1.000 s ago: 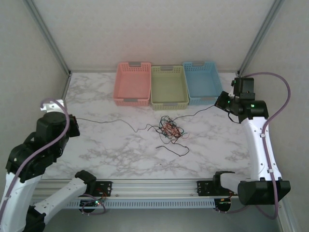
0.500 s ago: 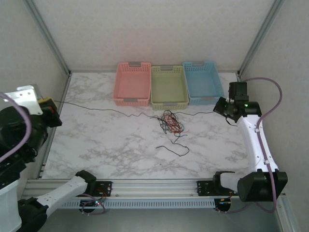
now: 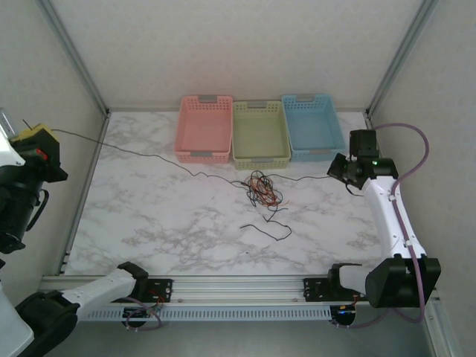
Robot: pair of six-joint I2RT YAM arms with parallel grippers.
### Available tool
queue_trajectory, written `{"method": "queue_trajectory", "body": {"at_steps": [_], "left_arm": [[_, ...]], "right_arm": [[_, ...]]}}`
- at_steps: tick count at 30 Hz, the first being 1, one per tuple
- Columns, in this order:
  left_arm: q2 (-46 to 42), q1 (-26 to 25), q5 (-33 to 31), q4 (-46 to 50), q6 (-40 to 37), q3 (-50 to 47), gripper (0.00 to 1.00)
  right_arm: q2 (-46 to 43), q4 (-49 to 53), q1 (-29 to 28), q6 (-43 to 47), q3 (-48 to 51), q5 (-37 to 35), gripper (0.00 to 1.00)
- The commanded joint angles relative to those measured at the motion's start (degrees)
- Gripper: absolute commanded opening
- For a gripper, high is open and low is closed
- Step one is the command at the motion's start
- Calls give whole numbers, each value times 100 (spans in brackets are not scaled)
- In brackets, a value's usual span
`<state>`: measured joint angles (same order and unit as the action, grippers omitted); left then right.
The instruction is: Untangle the cables
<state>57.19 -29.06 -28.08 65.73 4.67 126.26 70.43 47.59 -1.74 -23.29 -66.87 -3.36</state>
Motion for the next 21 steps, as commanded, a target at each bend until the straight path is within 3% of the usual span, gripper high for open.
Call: {"method": "queue_trajectory", "body": {"at_steps": [1, 4, 11, 15, 21], "left_arm": [[175, 49, 576, -210, -85, 131, 0], [330, 49, 1221, -157, 206, -466, 0], [283, 49, 2827, -1308, 1054, -3860, 0], [279, 41, 3178, -1884, 1390, -5491, 0], [300, 21, 3376, -2495, 1747, -7025, 0]], "right_arm": [[43, -157, 38, 30, 169, 163, 0], [1, -212, 37, -56, 240, 571, 0], [-254, -128, 24, -64, 348, 1080, 0], [-420, -44, 24, -27, 409, 1179, 0], [-455, -24, -28, -33, 451, 1277, 0]]}}
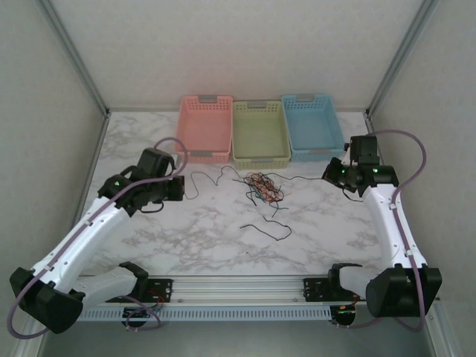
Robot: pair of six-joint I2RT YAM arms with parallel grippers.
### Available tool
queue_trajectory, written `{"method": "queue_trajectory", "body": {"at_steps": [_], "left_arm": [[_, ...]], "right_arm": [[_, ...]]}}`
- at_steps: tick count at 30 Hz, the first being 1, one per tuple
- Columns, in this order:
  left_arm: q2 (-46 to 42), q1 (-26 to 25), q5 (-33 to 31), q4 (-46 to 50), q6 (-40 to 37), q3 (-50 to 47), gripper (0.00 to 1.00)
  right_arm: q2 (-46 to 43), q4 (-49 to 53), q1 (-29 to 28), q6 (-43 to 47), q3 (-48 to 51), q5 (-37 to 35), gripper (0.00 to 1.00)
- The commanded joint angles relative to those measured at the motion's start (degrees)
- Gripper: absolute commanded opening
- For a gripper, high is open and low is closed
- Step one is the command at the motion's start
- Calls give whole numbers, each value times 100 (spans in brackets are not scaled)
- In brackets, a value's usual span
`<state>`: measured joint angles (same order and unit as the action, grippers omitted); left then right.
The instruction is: Untangle the cables
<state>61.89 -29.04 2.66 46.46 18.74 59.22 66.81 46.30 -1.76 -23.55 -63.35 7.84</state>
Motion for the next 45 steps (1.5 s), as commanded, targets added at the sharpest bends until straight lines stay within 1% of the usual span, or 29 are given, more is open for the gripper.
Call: {"method": "queue_trajectory", "body": {"at_steps": [1, 2, 4, 5, 6, 8, 9, 10, 11, 16, 18, 20, 21, 23, 25, 29, 33, 36, 39, 40, 43, 45], "left_arm": [[-101, 5, 332, -622, 356, -427, 0], [-14, -22, 288, -642, 361, -501, 2], [227, -69, 17, -400, 295, -425, 10], [321, -83, -93, -251, 230, -374, 23], [352, -85, -209, -128, 188, -336, 44], [292, -85, -494, 24, 163, -292, 68], [257, -85, -577, 97, 141, -240, 77], [256, -85, -631, 173, 103, -160, 81], [269, -85, -692, 278, 59, -34, 83], [570, -109, -469, 305, -205, 560, 85], [881, -153, -146, 21, -359, 758, 84], [1476, -181, 185, -393, -537, 973, 83], [1848, -186, 259, -432, -599, 1162, 82], [2797, -243, 271, -372, -792, 1702, 80], [3506, -277, 285, -363, -915, 2136, 79], [4468, -343, 228, -405, -1133, 2750, 76], [5000, -366, 111, -516, -1171, 2980, 70], [5148, -385, -241, -822, -1119, 2820, 65], [5223, -418, -519, -1179, -1112, 2659, 62], [5253, -423, -612, -1288, -1101, 2622, 60], [5369, -444, -707, -1531, -1118, 2600, 57], [5480, -446, -641, -1560, -1101, 2674, 55]], "right_arm": [[-85, 98, -33, -8, 104, 163, 0], [-85, 89, -39, -3, 104, 162, 0], [-60, 81, -39, -15, 104, 161, 0], [-39, 80, -41, -18, 95, 159, 0], [-25, 86, -44, -10, 79, 161, 0], [-10, 98, -42, -5, 60, 187, 0], [-20, 105, -43, -8, 51, 185, 0], [-29, 113, -43, -4, 43, 179, 0], [-42, 110, -43, -4, 42, 182, 0], [-29, 124, -52, -1, 42, 196, 0], [-48, 124, -56, -2, 59, 208, 0], [-49, 113, -58, -9, 77, 205, 0], [-38, 115, -70, -15, 82, 207, 0], [-31, 119, -67, -6, 53, 212, 0], [-15, 152, -70, 17, 19, 203, 0], [-10, 177, -66, 44, -1, 165, 0], [46, 142, -65, 42, 16, 196, 0], [57, 142, -70, 61, -1, 199, 0], [96, 133, -76, 63, -19, 203, 0], [113, 133, -71, 69, -26, 219, 0], [122, 123, -79, 67, -11, 226, 0], [113, 124, -78, 77, 3, 221, 0]]}}
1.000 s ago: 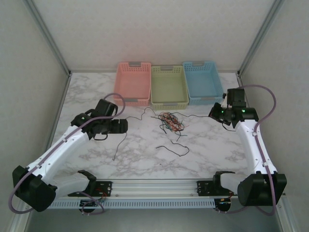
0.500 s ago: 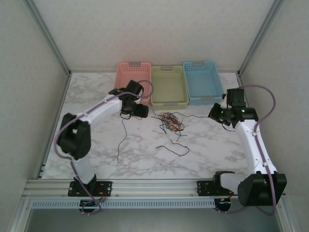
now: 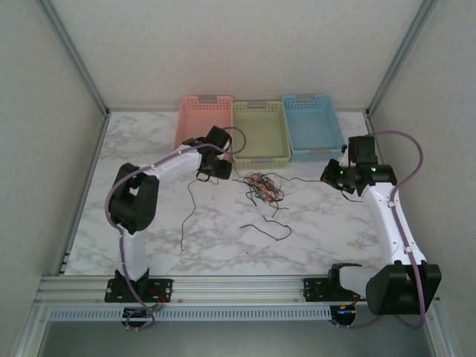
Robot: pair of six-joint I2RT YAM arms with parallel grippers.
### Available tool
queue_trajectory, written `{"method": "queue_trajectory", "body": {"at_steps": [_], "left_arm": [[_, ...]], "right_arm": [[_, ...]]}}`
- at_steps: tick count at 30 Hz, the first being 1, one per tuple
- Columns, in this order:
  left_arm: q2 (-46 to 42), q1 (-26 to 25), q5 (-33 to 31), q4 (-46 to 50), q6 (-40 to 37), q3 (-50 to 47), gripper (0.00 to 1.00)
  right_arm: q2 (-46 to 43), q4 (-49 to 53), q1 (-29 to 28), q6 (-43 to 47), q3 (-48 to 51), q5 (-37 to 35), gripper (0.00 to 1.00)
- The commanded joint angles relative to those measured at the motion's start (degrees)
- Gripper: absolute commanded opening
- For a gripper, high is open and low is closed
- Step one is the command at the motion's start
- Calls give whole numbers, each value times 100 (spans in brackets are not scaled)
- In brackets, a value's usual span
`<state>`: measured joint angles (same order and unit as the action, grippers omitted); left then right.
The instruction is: Untangle the cables
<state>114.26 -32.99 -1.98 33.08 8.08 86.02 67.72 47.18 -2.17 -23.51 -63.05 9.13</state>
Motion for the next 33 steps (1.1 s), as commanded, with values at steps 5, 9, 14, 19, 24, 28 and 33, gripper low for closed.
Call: {"method": "queue_trajectory", "body": {"at_steps": [5, 9, 14, 19, 24, 28, 33], "left_arm": [[486, -93, -97, -186, 14, 36, 50], [537, -93, -167, -261, 49, -106, 46], [629, -93, -180, -293, 71, -155, 35], [688, -93, -311, -280, 67, -173, 28], [636, -93, -391, -247, 55, -226, 18], [317, -95, -444, -258, 101, -339, 0], [-585, -111, -385, -136, 157, -539, 0]], "right_arm": [[-20, 37, -34, 82, 11, 74, 0], [-17, 20, -37, 83, 16, 75, 0], [-5, 33, -35, 92, 4, 77, 0], [-30, 37, -36, 87, 3, 72, 0], [-42, 27, -33, 91, 27, 78, 0], [-49, 27, -31, 92, 38, 67, 0], [-49, 2, -30, 82, 47, 72, 0]]}}
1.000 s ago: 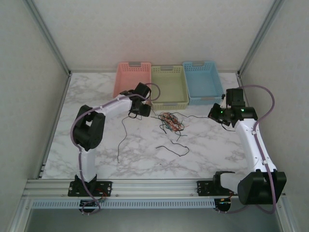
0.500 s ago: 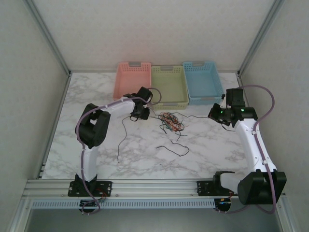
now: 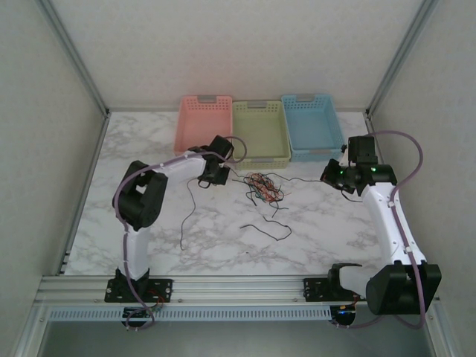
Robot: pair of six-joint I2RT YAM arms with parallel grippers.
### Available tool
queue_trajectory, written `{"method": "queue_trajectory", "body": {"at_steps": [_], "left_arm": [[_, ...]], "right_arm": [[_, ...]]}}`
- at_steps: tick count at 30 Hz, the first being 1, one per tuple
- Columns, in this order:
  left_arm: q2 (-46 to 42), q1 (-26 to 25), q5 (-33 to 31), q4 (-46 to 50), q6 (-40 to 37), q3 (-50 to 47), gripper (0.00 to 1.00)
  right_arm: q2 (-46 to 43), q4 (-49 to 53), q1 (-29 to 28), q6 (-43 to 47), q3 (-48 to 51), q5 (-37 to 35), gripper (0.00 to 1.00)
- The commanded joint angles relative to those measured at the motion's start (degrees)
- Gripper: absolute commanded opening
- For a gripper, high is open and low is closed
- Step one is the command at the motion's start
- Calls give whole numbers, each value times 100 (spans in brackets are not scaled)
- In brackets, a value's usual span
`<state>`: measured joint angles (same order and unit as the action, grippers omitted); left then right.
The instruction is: Untangle the cables
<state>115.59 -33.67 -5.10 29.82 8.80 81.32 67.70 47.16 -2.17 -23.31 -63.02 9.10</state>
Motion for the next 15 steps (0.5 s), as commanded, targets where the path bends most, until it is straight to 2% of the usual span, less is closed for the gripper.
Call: {"method": "queue_trajectory", "body": {"at_steps": [1, 5, 15], "left_arm": [[-899, -43, -25, 267, 87, -89, 0], [-1596, -43, 77, 544, 160, -203, 0], [-3270, -18, -193, 1251, 221, -199, 0]], "right_arm": [[-49, 4, -34, 58, 36, 76, 0], [-83, 4, -37, 69, 53, 31, 0], [-28, -15, -37, 68, 18, -15, 0]]}}
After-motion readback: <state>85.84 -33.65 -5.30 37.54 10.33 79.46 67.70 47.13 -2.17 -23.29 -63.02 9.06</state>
